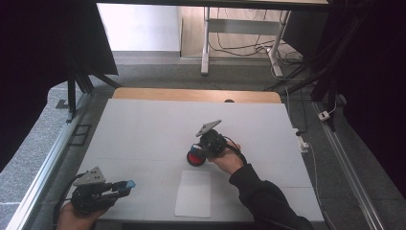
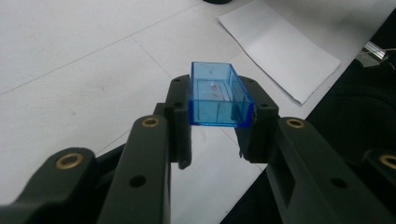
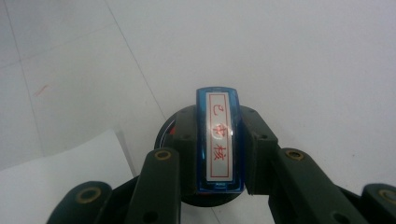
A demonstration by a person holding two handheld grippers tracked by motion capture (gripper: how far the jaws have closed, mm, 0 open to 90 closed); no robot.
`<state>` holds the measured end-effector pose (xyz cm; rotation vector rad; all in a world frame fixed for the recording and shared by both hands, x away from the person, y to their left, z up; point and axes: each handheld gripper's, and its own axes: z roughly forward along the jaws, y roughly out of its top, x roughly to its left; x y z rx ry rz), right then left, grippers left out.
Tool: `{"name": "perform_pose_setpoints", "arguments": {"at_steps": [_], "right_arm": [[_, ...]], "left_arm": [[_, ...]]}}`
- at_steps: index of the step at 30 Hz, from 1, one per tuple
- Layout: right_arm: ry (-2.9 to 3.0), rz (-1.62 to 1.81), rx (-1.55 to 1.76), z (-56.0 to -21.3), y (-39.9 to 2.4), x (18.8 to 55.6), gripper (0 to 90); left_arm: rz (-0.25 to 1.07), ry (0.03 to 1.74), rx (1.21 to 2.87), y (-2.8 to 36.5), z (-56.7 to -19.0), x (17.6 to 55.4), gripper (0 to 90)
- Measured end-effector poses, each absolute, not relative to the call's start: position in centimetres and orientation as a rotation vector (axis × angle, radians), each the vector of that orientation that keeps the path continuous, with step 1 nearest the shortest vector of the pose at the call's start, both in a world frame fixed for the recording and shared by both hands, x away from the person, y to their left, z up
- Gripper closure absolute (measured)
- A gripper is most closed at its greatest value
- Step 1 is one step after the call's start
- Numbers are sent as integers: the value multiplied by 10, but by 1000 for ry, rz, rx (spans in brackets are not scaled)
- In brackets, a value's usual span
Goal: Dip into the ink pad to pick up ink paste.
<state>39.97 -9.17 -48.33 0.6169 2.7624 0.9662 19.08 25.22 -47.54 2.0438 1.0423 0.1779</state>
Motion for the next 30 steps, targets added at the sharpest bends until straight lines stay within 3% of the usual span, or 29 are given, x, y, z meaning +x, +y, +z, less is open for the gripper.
{"name": "perform_pose_setpoints", "arguments": {"at_steps": [18,30], "right_arm": [[2715,881,543,-482,-84,390,715],[2711,1076,705,-471,-100,398,714]], "left_arm": [[177,1042,2047,252,-475,191,683],[176,1040,2044,252,-475,191,683]]}}
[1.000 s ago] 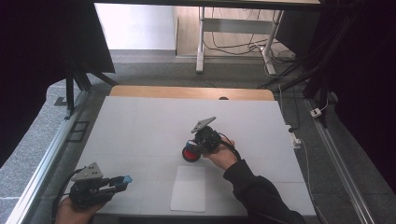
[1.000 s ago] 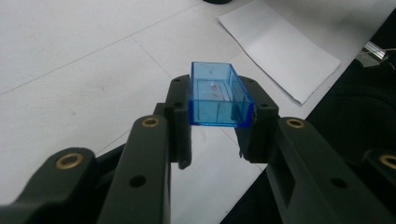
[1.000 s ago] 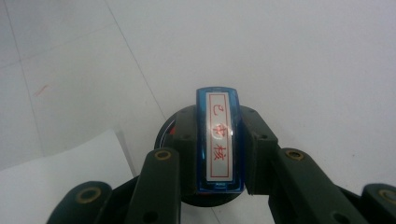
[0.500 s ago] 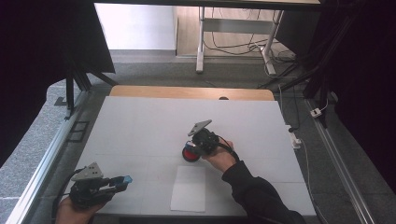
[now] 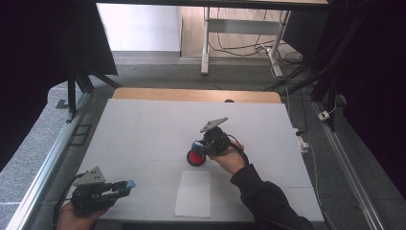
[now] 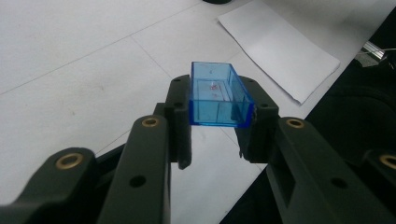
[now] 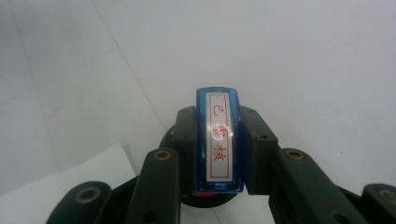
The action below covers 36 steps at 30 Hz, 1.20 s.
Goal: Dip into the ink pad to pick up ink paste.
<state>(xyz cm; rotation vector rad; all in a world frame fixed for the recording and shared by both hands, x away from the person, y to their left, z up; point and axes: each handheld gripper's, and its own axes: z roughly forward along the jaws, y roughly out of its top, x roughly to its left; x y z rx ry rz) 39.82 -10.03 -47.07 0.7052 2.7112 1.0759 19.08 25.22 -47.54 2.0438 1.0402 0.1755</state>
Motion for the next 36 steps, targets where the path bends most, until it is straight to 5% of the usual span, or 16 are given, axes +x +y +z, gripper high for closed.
{"name": "perform_pose_setpoints", "arguments": {"at_steps": [36], "right_arm": [[2749,899,529,-482,-77,382,715]], "left_arm": [[175,1040,2050,252,-476,191,683]]}}
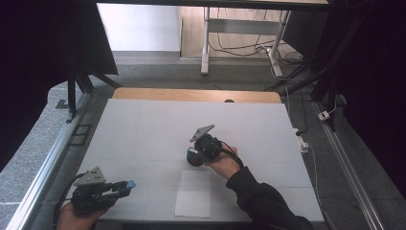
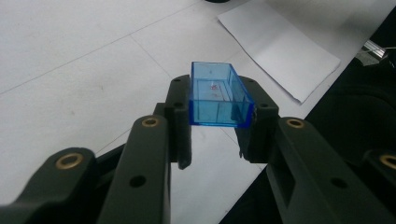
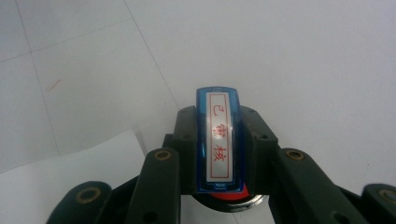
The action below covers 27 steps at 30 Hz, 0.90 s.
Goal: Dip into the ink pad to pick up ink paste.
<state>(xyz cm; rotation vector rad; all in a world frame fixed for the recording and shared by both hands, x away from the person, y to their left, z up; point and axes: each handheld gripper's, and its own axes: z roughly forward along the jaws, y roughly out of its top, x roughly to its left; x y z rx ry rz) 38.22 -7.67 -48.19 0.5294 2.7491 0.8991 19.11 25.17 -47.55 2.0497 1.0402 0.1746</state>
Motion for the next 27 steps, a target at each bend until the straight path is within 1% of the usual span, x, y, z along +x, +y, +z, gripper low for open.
{"name": "perform_pose_setpoints", "arguments": {"at_steps": [21,27], "right_arm": [[2800,1039,721,-486,-88,398,717],[2786,995,681,-485,-84,393,717]], "left_arm": [[177,1044,2054,251,-476,191,683],[174,1043,2055,251,-476,191,683]]}}
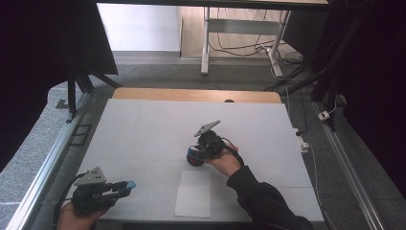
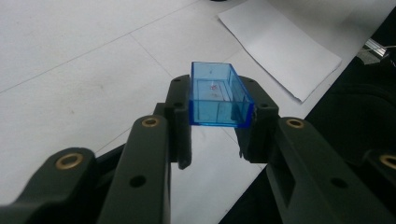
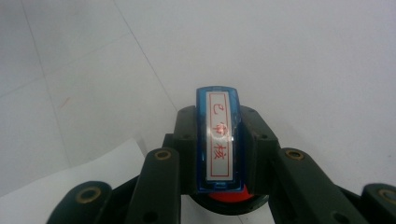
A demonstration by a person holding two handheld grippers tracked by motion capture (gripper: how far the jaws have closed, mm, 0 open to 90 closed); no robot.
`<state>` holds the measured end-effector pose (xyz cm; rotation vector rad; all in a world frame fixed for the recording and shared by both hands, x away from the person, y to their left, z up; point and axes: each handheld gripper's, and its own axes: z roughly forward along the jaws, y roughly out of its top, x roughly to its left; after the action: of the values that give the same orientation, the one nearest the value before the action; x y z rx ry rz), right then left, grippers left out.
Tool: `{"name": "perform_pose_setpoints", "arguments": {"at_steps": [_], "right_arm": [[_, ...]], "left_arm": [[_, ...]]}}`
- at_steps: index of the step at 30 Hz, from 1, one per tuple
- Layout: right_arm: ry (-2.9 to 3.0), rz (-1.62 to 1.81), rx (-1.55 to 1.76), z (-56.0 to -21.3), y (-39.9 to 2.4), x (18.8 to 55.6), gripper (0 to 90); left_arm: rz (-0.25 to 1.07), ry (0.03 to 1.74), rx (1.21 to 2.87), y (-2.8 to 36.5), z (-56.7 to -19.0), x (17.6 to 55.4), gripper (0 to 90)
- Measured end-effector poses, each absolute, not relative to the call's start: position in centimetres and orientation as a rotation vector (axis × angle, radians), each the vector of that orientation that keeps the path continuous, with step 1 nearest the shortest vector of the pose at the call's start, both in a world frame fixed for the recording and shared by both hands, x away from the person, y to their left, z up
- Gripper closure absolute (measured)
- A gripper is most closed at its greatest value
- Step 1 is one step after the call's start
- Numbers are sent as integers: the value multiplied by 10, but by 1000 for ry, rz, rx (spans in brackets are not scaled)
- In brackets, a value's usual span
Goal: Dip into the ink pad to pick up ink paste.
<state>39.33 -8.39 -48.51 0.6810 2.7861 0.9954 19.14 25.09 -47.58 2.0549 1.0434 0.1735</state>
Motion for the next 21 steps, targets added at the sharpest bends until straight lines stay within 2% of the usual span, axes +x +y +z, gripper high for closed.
{"name": "perform_pose_setpoints", "arguments": {"at_steps": [10,21], "right_arm": [[2747,898,581,-483,-76,384,717],[2785,982,673,-485,-83,393,717]], "left_arm": [[174,1043,2059,251,-476,192,683],[172,1043,2059,251,-476,192,683]]}}
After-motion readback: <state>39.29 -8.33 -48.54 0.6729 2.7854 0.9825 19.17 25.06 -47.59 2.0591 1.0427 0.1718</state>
